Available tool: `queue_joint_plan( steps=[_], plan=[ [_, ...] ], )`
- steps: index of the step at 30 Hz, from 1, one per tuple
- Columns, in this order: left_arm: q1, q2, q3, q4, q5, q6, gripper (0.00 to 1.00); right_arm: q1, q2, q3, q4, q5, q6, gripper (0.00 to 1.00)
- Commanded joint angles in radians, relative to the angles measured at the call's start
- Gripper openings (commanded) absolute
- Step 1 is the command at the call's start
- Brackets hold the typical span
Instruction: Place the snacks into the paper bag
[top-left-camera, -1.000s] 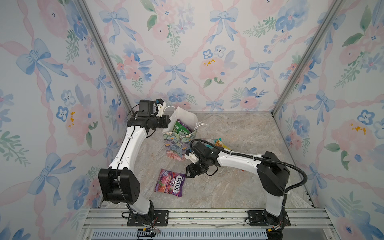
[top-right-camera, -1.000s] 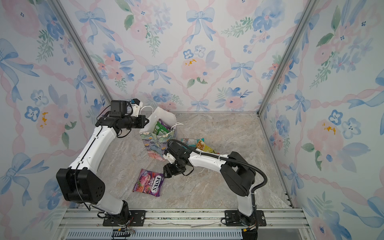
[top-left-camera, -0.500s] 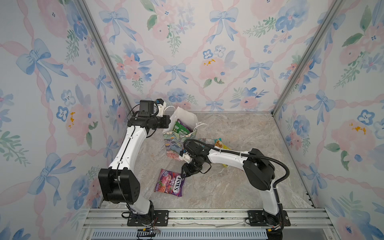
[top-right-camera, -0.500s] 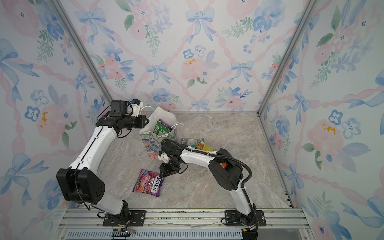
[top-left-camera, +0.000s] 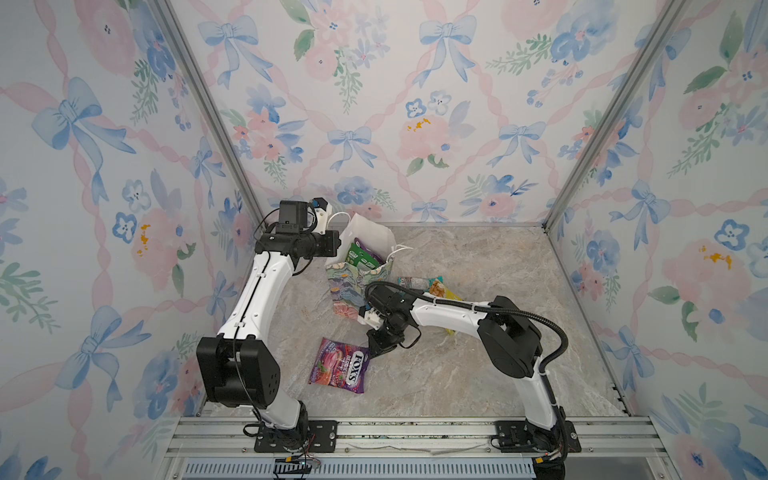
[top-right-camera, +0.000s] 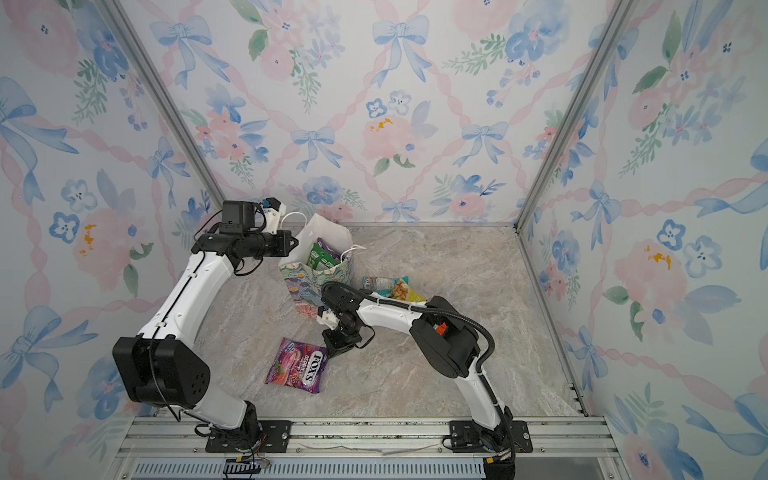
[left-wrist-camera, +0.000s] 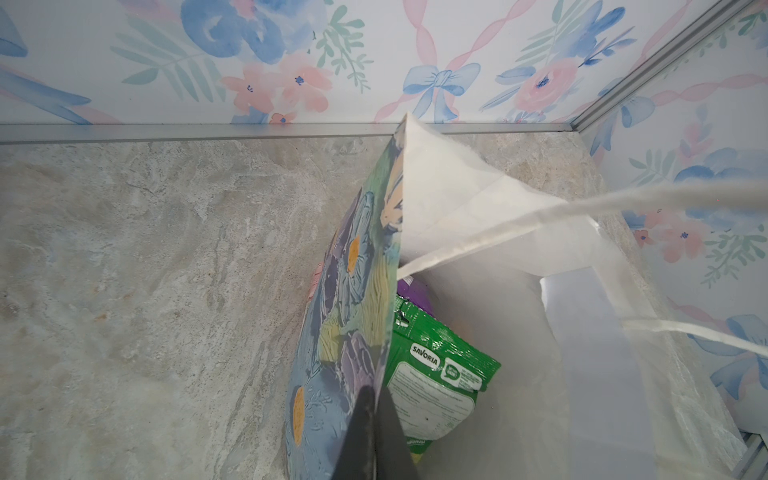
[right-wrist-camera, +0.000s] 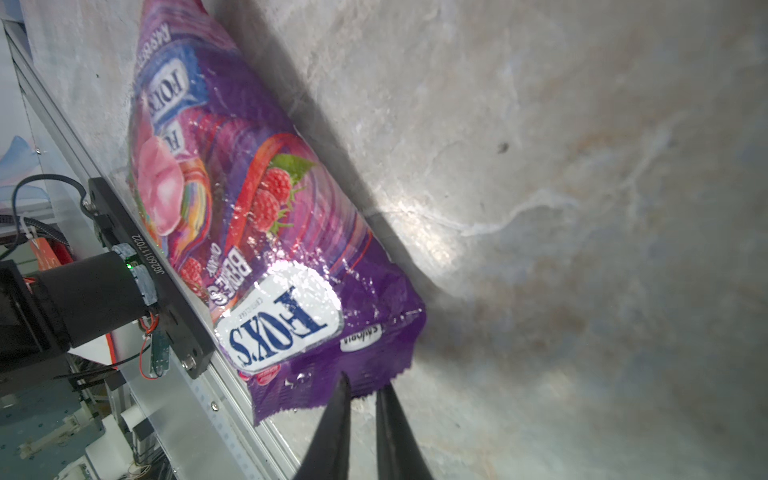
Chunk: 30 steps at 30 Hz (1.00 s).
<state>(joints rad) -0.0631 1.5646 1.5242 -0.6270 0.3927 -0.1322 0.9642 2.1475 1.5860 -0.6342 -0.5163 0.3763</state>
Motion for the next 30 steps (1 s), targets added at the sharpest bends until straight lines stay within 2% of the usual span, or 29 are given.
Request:
queue_joint_plan(
  steps=[1,7,15,19,23,30],
  plan=[
    [-0.004,-0.009,-0.017,-0.019,-0.005,0.017,0.00,-0.001,0.008,0.018,-0.022,0.011,-0.006,0.09],
    [-0.004,-0.009,-0.017,-0.019,-0.005,0.017,0.00,-0.018,-0.053,-0.054,0.007,0.036,0.004,0.02],
    [-0.004,-0.009,-0.016,-0.019,-0.003,0.018,0.00,-0.097,-0.193,-0.225,0.022,0.096,-0.003,0.01],
    [-0.004,-0.005,-0.018,-0.019,-0.003,0.017,0.00,-0.130,-0.270,-0.301,0.096,0.094,0.017,0.02],
    [-0.004,-0.004,-0.017,-0.019,-0.004,0.017,0.00,-0.113,-0.286,-0.318,0.182,0.097,0.041,0.04],
    [-0.004,-0.005,-0.017,-0.019,-0.004,0.017,0.00,-0.021,-0.225,-0.245,0.199,0.122,0.003,0.10]
  ],
)
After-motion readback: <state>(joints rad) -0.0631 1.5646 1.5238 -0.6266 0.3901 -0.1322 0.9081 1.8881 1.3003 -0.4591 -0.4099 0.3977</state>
